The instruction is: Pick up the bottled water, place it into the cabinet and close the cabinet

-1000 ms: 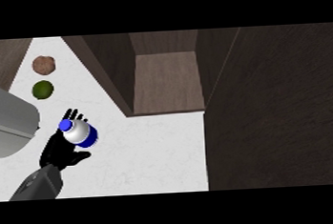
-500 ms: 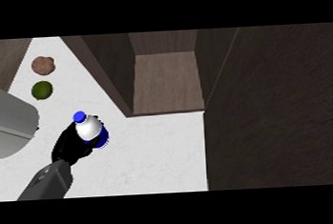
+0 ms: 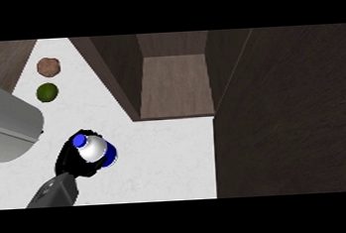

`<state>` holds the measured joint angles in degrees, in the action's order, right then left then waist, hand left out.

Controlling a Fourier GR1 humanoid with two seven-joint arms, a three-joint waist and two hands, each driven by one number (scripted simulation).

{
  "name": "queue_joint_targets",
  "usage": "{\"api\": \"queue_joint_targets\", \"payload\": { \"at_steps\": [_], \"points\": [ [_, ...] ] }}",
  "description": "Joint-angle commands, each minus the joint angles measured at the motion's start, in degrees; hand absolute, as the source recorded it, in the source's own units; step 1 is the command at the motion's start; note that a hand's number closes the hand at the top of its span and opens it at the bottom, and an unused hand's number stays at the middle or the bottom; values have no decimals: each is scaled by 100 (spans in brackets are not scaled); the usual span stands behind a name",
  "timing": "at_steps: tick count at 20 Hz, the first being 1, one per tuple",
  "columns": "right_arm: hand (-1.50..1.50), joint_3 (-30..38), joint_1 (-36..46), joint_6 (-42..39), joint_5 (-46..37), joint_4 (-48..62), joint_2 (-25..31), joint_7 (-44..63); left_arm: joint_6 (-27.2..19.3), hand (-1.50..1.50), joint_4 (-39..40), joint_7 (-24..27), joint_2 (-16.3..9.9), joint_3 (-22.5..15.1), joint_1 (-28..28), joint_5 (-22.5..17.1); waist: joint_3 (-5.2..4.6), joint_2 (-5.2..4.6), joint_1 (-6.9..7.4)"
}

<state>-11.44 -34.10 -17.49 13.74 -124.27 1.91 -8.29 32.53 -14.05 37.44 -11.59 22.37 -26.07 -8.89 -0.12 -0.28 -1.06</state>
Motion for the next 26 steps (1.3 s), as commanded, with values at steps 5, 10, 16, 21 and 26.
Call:
{"api": "queue_joint_targets", "payload": {
  "at_steps": [5, 10, 16, 21, 26],
  "points": [
    [-150, -186, -156, 112, -330, 76, -105, -266, -67, 150, -696, 887, 319, 47, 916, -282, 12, 40, 93],
    [-150, 43, 221, 238, 23, 37, -33, 237, -212, 150, -1672, 318, 862, -64, 1184, -669, 22, 61, 177],
    [-150, -282, 140, 349, -444, 326, -178, -213, -19, 150, -2864, -560, 855, -264, 1797, -1136, 19, 50, 136],
    [-150, 77, -302, -126, 247, -105, 259, -153, -441, 150, -3938, -1218, 1145, -680, 2180, -1399, 18, 48, 106],
    [-150, -55, 31, 77, 43, 124, 93, -78, -1207, 150, -5065, -1886, 1155, -1388, 2360, -1778, 15, 40, 101]
  ]
}}
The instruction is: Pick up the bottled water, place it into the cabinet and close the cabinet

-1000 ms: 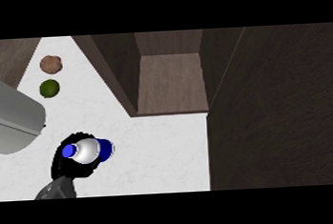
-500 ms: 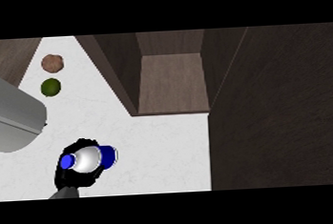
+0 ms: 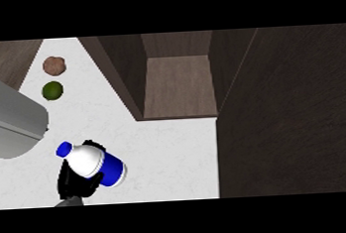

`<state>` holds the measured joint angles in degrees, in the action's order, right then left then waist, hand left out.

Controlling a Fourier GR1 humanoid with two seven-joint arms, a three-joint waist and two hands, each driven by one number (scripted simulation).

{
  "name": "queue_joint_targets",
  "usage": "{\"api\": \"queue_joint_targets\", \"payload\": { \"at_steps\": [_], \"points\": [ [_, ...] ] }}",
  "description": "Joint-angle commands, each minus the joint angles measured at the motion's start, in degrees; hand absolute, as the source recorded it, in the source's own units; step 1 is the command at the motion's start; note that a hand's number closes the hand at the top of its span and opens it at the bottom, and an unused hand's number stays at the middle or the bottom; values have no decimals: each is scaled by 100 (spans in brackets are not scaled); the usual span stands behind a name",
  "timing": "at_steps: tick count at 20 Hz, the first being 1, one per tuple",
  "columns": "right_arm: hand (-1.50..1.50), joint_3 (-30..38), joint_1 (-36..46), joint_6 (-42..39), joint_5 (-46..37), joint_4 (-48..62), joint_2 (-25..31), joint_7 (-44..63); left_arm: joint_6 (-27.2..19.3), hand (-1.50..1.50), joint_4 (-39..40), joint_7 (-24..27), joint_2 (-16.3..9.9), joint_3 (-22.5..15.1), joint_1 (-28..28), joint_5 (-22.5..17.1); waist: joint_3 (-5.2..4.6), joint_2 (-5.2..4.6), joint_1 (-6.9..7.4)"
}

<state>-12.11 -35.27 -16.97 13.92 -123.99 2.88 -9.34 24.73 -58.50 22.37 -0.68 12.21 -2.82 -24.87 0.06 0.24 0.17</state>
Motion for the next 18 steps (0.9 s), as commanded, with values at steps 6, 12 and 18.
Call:
{"api": "queue_joint_targets", "payload": {
  "at_steps": [6, 12, 18],
  "points": [
    [-150, -174, 367, 180, 21, 78, -94, 278, -1551, 150, -1622, -265, 67, -1535, 232, -231, -6, -19, -28],
    [-150, -137, -147, -11, 152, -134, 115, 25, -2370, 150, -2337, -973, 67, -1835, -187, -80, -5, -13, -51],
    [-150, 117, 217, -48, 358, 155, 168, 5, -3686, 150, -1899, -1260, 67, -2299, -1515, -106, -5, -28, -83]
  ]
}}
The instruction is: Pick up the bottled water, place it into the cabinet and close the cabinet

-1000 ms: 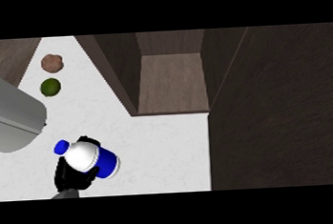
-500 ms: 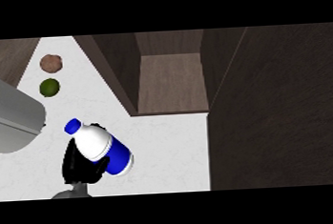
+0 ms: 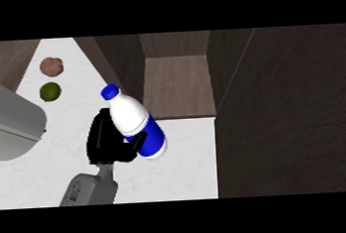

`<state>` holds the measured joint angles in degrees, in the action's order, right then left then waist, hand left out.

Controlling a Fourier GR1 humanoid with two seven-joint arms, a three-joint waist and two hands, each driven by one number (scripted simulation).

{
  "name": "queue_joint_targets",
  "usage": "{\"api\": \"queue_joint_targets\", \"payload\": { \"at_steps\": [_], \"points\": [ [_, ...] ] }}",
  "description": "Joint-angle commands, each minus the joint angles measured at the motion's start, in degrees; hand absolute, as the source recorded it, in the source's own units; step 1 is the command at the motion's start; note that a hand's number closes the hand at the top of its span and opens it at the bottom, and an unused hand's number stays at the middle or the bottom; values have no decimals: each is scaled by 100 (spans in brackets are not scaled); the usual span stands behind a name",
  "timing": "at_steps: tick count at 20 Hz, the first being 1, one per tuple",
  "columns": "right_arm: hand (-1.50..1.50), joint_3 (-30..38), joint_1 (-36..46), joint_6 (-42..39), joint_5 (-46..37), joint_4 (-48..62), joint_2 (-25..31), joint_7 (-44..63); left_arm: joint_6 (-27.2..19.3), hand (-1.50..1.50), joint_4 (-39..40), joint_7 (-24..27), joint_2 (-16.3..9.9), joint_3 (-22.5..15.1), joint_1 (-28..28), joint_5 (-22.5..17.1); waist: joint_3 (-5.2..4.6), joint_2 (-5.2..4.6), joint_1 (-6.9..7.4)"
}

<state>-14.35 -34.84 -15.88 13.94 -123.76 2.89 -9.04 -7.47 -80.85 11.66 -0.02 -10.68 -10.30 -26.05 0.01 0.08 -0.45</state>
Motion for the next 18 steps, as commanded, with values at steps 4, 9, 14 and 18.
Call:
{"api": "queue_joint_targets", "payload": {
  "at_steps": [4, 9, 14, 18],
  "points": [
    [-150, 224, 193, -101, 140, 293, 132, -147, -1391, 150, 563, 31, 2, -752, -1142, -133, 0, -9, -33],
    [-150, -82, 471, 250, -23, 216, -97, 263, -1722, 150, 1489, -196, 2, -385, -2478, 430, 0, -25, -45],
    [-150, -14, 524, 249, 186, 115, -88, 271, -2194, 150, 2784, 316, 2, -634, -3394, 97, -2, -46, -134],
    [-150, -161, 103, 167, -101, 165, -14, -77, -2151, 150, 3111, 32, 2, -195, -3781, 529, -1, -17, -62]
  ]
}}
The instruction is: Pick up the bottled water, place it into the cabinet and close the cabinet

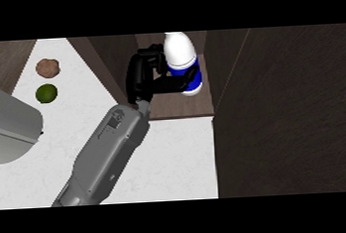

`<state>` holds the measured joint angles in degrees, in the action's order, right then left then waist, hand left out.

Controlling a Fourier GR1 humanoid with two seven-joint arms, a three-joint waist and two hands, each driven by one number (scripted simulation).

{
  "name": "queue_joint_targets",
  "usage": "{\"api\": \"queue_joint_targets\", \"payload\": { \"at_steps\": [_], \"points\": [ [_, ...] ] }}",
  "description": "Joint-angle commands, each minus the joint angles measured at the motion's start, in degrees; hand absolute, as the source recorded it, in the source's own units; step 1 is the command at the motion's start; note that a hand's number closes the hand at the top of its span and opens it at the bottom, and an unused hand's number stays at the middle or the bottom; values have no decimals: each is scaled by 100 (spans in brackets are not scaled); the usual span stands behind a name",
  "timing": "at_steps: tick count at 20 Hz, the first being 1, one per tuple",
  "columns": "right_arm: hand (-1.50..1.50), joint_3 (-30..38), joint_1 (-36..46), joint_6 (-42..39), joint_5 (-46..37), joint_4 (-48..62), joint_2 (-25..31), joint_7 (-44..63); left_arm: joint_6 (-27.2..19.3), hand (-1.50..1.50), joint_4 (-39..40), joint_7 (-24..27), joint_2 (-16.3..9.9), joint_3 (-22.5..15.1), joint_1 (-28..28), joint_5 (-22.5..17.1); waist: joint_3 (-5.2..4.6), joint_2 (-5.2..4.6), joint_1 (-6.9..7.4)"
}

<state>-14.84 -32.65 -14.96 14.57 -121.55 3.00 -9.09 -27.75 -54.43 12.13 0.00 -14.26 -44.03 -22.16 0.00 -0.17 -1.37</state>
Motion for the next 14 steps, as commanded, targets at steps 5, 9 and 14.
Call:
{"api": "queue_joint_targets", "payload": {
  "at_steps": [5, 9, 14],
  "points": [
    [-150, 20, 281, 29, -17, 396, -65, -99, -358, 150, 1915, 224, 0, 479, -1484, 178, 1, -39, -62],
    [-150, -128, 147, -25, -108, 360, -96, -304, -245, 150, 2689, 480, -135, 713, -1761, 205, 0, -44, -82],
    [-150, -99, 322, 49, 99, 49, -9, 175, -522, 150, 3318, 1259, -2, 534, -1613, 213, -4, -77, -180]
  ]
}}
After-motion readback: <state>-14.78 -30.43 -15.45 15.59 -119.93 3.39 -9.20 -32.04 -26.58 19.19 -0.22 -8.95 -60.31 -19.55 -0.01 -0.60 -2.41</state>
